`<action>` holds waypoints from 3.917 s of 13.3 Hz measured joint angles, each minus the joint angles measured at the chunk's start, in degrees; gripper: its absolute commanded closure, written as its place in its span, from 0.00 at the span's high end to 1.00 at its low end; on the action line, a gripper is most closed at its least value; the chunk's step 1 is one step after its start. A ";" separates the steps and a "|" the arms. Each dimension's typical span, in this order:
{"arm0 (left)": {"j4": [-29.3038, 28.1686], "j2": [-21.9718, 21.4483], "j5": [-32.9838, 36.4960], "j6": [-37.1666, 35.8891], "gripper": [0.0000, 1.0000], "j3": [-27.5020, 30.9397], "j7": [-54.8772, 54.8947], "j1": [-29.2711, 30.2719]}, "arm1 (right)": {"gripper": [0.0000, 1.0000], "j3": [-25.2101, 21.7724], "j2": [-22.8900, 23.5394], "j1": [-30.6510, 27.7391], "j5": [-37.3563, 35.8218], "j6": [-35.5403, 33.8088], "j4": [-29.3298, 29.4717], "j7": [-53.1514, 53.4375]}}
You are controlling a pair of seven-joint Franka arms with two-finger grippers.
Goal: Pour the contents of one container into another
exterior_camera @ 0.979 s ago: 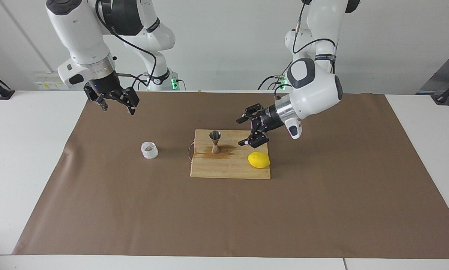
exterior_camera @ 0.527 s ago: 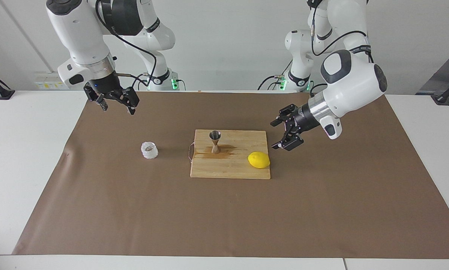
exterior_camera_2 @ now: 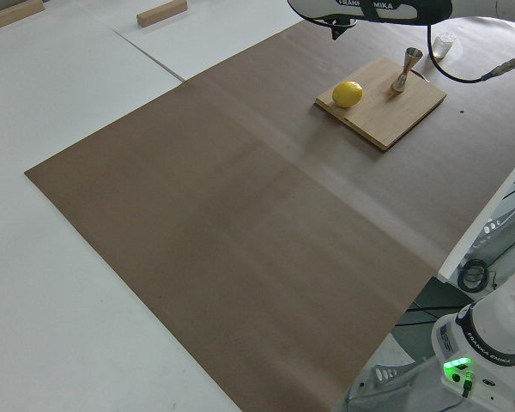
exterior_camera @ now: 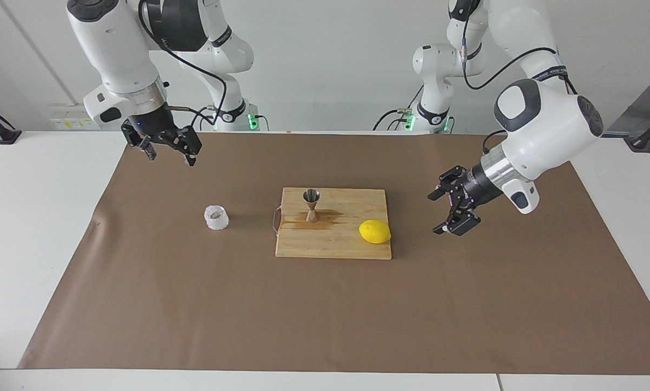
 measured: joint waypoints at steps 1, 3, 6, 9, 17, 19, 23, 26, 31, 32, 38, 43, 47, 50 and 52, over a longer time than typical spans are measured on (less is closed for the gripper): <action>0.65 0.06 0.10 0.04 1.00 0.04 1.28 1.11 | 1.00 0.00 0.00 0.00 0.00 -0.48 0.00 0.00; 2.50 0.10 2.54 0.16 1.00 0.04 4.93 2.45 | 1.00 0.00 0.00 0.00 0.00 -0.92 0.00 0.00; 3.89 0.10 5.96 0.15 1.00 0.11 10.86 2.74 | 1.00 -0.16 0.00 -0.65 0.00 -1.09 0.00 0.00; 4.04 0.10 13.94 0.11 1.00 0.27 13.10 2.78 | 1.00 -0.18 -0.07 -1.35 0.00 -2.22 -0.25 -0.04; 5.00 -0.99 21.15 -3.71 1.00 0.65 31.24 2.91 | 1.00 -0.07 -0.76 -1.31 0.00 -1.97 -1.84 -0.78; 5.20 -2.10 21.95 -7.67 1.00 1.26 38.56 3.20 | 1.00 -0.01 -1.22 -1.27 0.00 0.38 -3.44 -3.29; 5.22 -3.25 23.94 -14.52 1.00 1.36 54.60 3.61 | 1.00 -0.03 -2.96 -1.30 0.00 6.39 -10.12 -14.85; 5.22 -3.66 26.34 -18.31 1.00 0.56 64.82 3.55 | 1.00 -0.08 -3.31 -1.39 0.00 11.31 -14.96 -26.57; 5.31 -6.93 27.81 -23.73 1.00 -0.31 78.62 3.05 | 1.00 -0.15 -3.31 -2.29 0.00 20.86 -21.97 -48.87; 5.23 -7.88 27.81 -24.29 1.00 -0.33 79.28 3.01 | 1.00 -0.16 -3.30 -2.66 0.00 22.26 -23.34 -52.84; -1.22 -14.19 27.81 -22.63 1.00 -0.48 79.69 2.85 | 1.00 -0.18 -1.99 -4.40 3.53 27.94 -27.80 -72.07; -4.78 -17.59 26.64 -20.76 1.00 0.27 79.74 2.87 | 1.00 -0.20 -0.32 -6.78 8.25 33.82 -31.60 -92.78; -3.30 -16.99 26.71 -20.24 1.00 1.07 82.81 2.80 | 1.00 -0.21 2.40 -6.98 18.31 34.47 -33.05 -111.49; -3.18 -16.96 31.41 -20.28 1.00 2.36 88.47 1.17 | 1.00 -0.22 5.44 -7.76 22.20 35.78 -33.41 -122.45; -3.07 -16.97 31.58 -20.31 1.00 2.40 89.45 0.44 | 1.00 -0.19 6.96 -7.76 23.80 36.54 -33.54 -125.74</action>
